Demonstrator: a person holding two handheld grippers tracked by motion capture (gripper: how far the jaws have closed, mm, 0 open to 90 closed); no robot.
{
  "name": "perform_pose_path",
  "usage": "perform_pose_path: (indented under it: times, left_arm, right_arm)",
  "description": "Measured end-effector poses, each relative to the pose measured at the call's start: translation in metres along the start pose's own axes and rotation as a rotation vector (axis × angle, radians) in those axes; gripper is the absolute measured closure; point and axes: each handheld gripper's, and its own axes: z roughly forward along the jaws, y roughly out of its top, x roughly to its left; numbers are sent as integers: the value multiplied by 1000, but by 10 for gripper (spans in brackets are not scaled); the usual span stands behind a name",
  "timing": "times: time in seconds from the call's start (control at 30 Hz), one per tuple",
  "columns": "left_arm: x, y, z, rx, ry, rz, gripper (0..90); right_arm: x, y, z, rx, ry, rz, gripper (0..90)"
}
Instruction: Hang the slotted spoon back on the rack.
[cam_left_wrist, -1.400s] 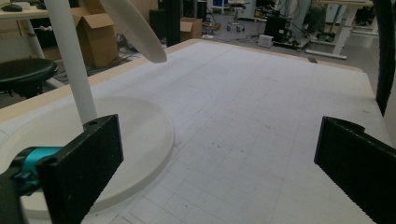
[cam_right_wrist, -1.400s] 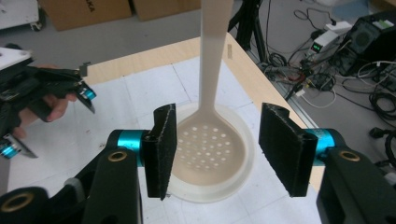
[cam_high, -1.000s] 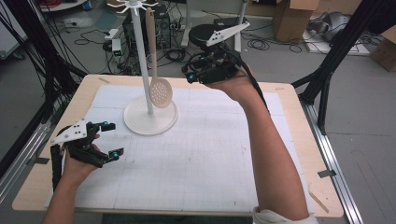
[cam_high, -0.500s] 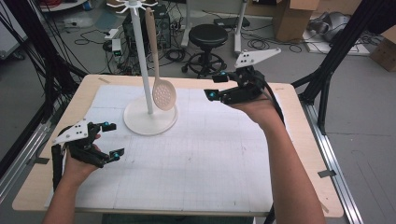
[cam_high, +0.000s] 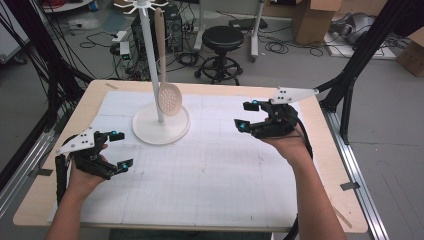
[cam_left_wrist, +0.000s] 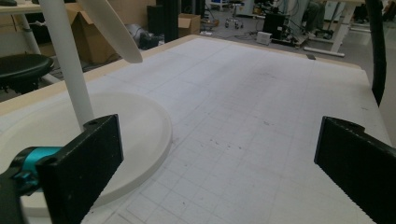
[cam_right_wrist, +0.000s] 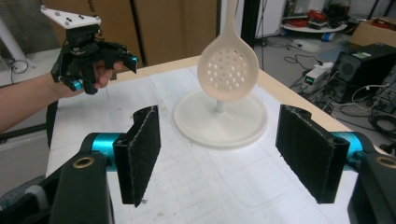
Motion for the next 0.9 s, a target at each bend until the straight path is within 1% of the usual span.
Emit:
perform_pose_path:
  times: [0.13, 0.17, 0.2, 0.37, 0.43, 0.47, 0.53, 0.57, 0.63, 0.67, 0.7, 0.73, 0.8, 0.83, 0.87, 0.9]
  left_arm:
    - [1, -1, 0, 5, 2, 3, 17]
    - [1, -1, 0, 5, 1, 2, 17]
    - [0, -1, 0, 3, 2, -2, 17]
    - [1, -1, 0, -1, -1, -6, 17]
    - [1, -1, 0, -2, -4, -7, 17]
    - [1, -1, 0, -3, -5, -7, 17]
    - [1, -2, 0, -3, -6, -8, 17]
    - [2, -2, 0, -6, -7, -11, 17]
    - [2, -2, -1, -11, -9, -15, 17]
    - [2, -2, -1, -10, -10, -13, 17]
    - [2, -2, -1, -11, -11, -14, 17]
    - [2, -2, -1, -12, -13, -14, 17]
    - [2, -2, 0, -10, -15, -16, 17]
    - [2, -2, 0, -10, -17, -15, 17]
    - [2, -2, 0, -10, -19, -15, 17]
    - [2, -3, 0, -10, -19, -15, 17]
  right_arm:
    - [0, -24, -7, -30, -26, 27, 294]
    - [0, -28, -8, -30, -24, 39, 290]
    - [0, -32, -9, -31, -28, 39, 284]
    - [4, -45, -12, -31, -31, 54, 273]
    - [6, -53, -12, -30, -37, 65, 261]
    - [6, -53, -12, -30, -37, 65, 261]
    - [7, -59, -12, -35, -41, 72, 250]
    - [8, -68, -10, -38, -47, 87, 233]
    - [8, -71, -9, -42, -47, 89, 232]
    - [8, -74, -8, -39, -41, 99, 229]
    - [8, -82, -5, -23, -52, 113, 207]
    - [8, -82, -5, -23, -52, 113, 207]
    - [9, -88, -3, -27, -57, 115, 206]
    - [9, -92, -2, -20, -58, 125, 204]
    - [8, -95, 0, -9, -62, 125, 198]
    - [9, -100, 2, 23, -67, 128, 184]
